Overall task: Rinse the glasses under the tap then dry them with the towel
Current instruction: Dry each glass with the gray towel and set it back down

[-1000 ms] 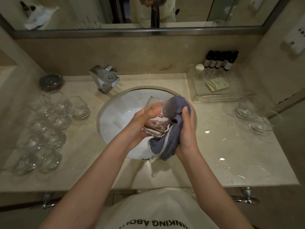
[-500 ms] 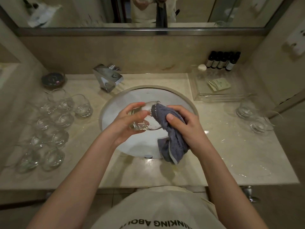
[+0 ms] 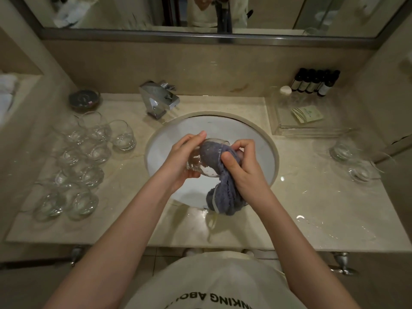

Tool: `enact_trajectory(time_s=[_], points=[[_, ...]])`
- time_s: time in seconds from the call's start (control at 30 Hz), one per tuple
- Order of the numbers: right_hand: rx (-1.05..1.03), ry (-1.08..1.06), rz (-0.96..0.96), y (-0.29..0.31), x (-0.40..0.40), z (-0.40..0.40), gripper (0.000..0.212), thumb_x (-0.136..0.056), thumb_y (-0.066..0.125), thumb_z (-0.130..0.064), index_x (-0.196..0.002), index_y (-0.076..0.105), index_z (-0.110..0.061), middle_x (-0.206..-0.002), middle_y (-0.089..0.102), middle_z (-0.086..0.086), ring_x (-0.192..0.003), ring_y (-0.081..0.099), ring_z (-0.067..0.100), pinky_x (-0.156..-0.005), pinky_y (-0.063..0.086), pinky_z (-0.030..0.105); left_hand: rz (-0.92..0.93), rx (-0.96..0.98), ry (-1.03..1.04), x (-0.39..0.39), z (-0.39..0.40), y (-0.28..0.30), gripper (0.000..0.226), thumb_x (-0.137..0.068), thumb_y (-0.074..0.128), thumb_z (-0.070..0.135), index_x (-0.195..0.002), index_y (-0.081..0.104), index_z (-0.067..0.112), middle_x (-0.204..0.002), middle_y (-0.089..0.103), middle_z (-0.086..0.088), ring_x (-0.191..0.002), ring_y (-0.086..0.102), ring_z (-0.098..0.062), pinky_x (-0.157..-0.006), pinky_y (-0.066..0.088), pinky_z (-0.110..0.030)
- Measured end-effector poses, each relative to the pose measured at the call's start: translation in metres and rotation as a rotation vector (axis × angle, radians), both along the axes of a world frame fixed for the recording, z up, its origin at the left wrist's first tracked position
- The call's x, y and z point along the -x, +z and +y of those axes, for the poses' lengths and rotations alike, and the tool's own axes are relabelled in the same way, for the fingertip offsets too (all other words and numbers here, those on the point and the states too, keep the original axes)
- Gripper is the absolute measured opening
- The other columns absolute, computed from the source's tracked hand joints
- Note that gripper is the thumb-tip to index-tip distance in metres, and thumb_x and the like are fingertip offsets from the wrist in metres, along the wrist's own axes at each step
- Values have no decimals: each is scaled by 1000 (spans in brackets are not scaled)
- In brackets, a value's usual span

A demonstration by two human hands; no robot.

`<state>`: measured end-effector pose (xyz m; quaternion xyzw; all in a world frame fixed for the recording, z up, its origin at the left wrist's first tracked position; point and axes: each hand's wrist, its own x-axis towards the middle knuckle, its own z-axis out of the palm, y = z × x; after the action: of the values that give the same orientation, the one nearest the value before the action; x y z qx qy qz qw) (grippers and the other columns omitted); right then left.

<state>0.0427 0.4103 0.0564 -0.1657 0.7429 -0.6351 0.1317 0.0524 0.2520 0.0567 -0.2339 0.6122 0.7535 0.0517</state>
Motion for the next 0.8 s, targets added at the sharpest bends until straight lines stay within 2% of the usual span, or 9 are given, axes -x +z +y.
enact_trajectory(time_s=[0.1, 0.2, 0.27, 0.33, 0.47, 0.53, 0.6, 0.7, 0.8], points=[[-8, -36, 34, -3, -4, -3, 14, -95, 58, -29, -91, 45, -28, -81, 57, -15, -69, 56, -8, -65, 42, 11, -22, -46, 33, -2, 1, -5, 23, -89, 61, 43, -75, 55, 27, -64, 57, 10, -56, 54, -9, -52, 37, -23], [-4, -69, 89, -5, -5, -6, 9, -86, 60, -41, -88, 55, -34, -94, 61, -18, -84, 58, -9, -73, 42, 7, -55, -80, 103, -2, 3, -8, 23, -86, 64, 46, -77, 60, 25, -73, 57, 4, -63, 53, -15, -55, 38, -26], [-58, -60, 132, -6, -4, -5, 20, -78, 56, -55, -90, 60, -39, -103, 53, -14, -94, 54, -12, -82, 37, 3, -77, -87, 143, -1, 3, -9, 23, -85, 65, 46, -78, 61, 25, -76, 57, 2, -64, 53, -16, -55, 39, -25], [-100, 9, 86, -4, -2, -2, 31, -71, 55, -62, -94, 61, -43, -105, 49, -12, -95, 52, -14, -84, 35, 2, -95, -96, 172, -1, 1, -10, 23, -84, 66, 46, -77, 61, 25, -73, 57, 3, -59, 53, -14, -52, 38, -23], [-230, 240, 34, 4, 2, 0, 48, -65, 63, -65, -111, 50, -57, -110, 57, -25, -102, 55, -12, -83, 39, 4, -109, -125, 236, -2, 0, -13, 22, -82, 69, 44, -80, 61, 23, -78, 61, -1, -66, 60, -19, -60, 45, -29], [-250, 288, -17, 2, 2, 0, 68, -60, 73, -61, -122, 46, -55, -115, 57, -29, -108, 54, -12, -86, 41, 5, -86, -73, 281, -2, 2, -12, 22, -85, 69, 41, -80, 59, 22, -75, 61, 0, -64, 59, -18, -52, 43, -23], [-244, 261, -58, -5, 0, -3, 77, -56, 78, -58, -126, 46, -48, -115, 61, -27, -109, 57, -8, -90, 45, 10, -40, 42, 296, -1, 4, -9, 23, -86, 68, 36, -75, 56, 21, -70, 57, 2, -58, 55, -17, -40, 34, -18], [-137, 182, -148, -15, -2, -8, 63, -61, 82, -44, -117, 52, -47, -109, 68, -21, -106, 63, -2, -93, 49, 19, 66, 212, 275, 0, 6, -11, 23, -86, 71, 31, -71, 56, 20, -69, 56, 2, -55, 52, -18, -36, 31, -20], [86, 183, -324, -21, -1, -7, 50, -70, 83, -17, -114, 62, -27, -107, 73, -1, -102, 68, 14, -92, 52, 30, 240, 425, 216, -4, 8, -18, 21, -82, 75, 30, -72, 58, 24, -65, 60, 14, -60, 56, -9, -45, 39, -21]])
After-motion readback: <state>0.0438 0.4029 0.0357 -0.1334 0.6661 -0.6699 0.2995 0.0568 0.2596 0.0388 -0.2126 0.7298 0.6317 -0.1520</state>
